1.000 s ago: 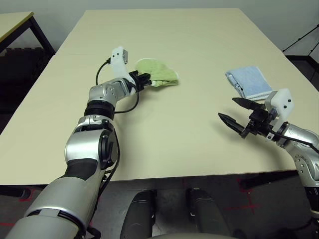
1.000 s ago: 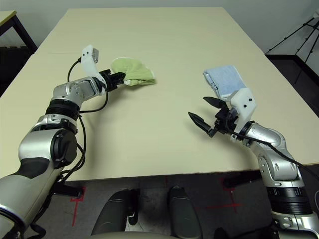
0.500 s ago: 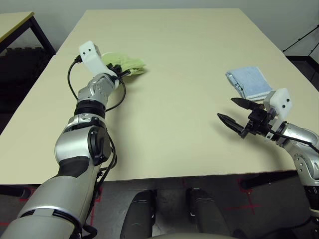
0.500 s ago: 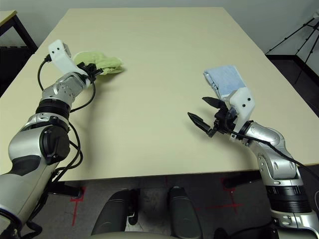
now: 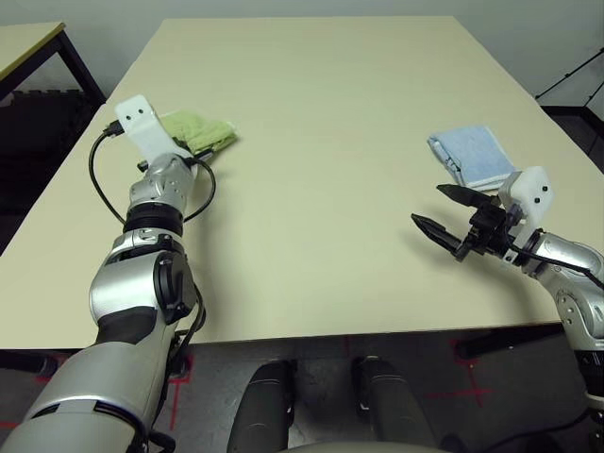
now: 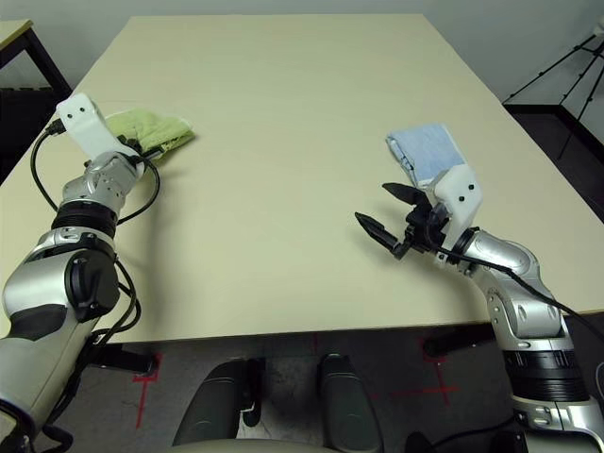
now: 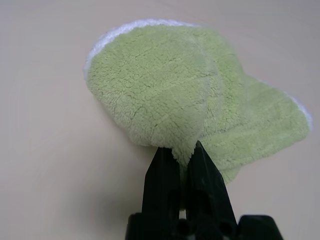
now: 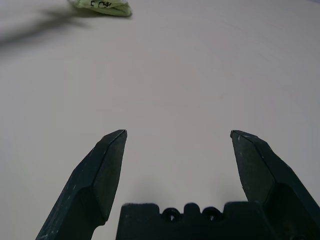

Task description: Fold the towel and set it aside.

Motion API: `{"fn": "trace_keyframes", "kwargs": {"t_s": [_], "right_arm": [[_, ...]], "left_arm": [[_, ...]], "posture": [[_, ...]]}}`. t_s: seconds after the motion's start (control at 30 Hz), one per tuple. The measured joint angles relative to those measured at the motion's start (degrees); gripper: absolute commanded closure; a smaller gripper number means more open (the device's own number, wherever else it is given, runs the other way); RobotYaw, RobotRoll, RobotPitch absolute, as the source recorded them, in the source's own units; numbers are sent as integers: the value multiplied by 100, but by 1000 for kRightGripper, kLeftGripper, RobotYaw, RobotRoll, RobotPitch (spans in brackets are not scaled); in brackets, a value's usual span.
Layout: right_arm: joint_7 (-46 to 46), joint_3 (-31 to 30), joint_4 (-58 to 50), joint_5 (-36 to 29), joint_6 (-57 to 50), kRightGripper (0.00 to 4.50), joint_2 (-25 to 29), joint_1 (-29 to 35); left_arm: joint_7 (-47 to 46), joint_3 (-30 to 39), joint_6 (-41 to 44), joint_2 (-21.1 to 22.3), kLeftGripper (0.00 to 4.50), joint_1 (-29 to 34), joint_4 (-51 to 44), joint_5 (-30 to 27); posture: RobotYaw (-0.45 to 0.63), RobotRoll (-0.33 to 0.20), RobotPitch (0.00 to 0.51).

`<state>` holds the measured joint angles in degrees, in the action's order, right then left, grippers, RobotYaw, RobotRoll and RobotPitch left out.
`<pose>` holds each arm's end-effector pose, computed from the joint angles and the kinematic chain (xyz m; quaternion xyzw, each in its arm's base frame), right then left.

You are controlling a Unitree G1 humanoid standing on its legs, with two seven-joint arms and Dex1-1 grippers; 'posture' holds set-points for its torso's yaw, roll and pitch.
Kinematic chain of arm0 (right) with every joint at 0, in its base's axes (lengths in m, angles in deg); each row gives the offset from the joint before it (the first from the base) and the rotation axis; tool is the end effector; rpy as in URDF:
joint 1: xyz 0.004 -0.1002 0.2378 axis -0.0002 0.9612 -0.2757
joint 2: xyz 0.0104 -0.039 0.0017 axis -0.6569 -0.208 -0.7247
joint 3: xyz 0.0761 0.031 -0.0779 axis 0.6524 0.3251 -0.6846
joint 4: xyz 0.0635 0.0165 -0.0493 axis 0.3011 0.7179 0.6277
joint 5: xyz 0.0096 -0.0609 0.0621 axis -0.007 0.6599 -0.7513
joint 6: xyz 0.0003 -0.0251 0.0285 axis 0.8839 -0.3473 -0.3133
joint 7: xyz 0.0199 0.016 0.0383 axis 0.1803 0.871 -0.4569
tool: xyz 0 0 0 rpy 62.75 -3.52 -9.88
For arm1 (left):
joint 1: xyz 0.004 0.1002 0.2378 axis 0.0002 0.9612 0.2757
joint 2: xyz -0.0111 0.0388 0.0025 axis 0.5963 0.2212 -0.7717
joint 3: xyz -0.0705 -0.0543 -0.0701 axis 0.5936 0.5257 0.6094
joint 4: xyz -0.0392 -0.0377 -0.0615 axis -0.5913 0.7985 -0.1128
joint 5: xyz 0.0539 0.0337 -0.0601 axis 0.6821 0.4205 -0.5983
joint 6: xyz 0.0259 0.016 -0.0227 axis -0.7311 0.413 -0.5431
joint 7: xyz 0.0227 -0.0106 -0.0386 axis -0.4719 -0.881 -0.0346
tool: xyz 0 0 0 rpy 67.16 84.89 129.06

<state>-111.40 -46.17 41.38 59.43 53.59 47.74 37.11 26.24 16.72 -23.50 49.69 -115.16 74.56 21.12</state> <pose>0.2252 -0.2620 0.1258 -0.1244 -0.0097 0.3581 0.9253 0.3548 0.2413 0.1716 -0.1224 0.1044 0.2113 0.9641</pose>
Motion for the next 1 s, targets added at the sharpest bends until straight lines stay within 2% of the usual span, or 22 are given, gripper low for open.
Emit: {"fn": "trace_keyframes", "kwargs": {"t_s": [0.2, 0.5, 0.77, 1.0], "right_arm": [[-16, -2, 53, 1, 0, 0, -1, -13], [-47, -13, 80, 3, 1, 0, -11, -45], [-70, -28, 97, 10, 0, 0, -17, -101], [-69, -28, 96, 9, -5, 0, -18, -95]], "left_arm": [[-434, 33, 745, -24, 4491, 229, -605, -18], [-1146, 299, 1910, -607, 4491, 889, -2275, -196], [-1325, 408, 2204, -922, 4491, 931, -2646, -227], [-1331, 427, 2262, -955, 4491, 948, -2697, -223]], "posture": [[11, 0, 115], [17, 0, 116], [12, 0, 120], [7, 0, 123]]}}
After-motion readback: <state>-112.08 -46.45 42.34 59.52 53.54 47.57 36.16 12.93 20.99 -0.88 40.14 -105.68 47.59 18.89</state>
